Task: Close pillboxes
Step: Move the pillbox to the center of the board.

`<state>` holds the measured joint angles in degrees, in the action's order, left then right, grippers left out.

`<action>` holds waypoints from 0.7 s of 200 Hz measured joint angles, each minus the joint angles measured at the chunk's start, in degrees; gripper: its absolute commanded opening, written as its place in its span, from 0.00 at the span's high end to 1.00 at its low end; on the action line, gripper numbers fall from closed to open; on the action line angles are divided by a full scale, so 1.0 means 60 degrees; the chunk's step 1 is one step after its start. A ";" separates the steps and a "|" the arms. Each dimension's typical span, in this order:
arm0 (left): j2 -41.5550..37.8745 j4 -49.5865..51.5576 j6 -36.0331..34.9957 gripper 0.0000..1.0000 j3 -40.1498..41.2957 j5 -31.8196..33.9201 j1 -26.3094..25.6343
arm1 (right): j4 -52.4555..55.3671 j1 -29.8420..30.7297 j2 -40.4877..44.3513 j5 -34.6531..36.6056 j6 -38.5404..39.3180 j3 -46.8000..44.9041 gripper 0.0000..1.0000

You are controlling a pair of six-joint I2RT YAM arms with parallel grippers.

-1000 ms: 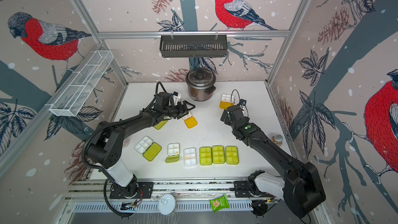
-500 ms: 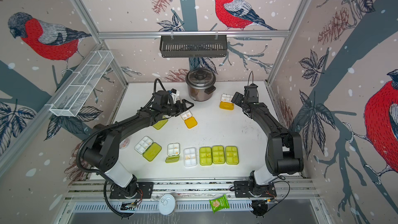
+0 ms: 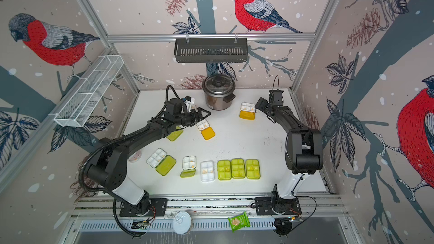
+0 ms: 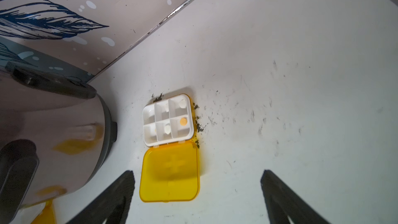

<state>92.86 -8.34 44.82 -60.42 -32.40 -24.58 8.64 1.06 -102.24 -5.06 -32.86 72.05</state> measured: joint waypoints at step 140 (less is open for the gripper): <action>0.0109 -0.0062 0.0058 0.12 0.0011 -0.0142 -0.0004 | 0.0554 -0.0262 -0.4076 -0.1443 0.0000 0.3541 0.17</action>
<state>93.51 -8.71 45.17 -60.36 -33.26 -24.60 11.97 -0.51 -126.69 -13.72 -32.86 93.30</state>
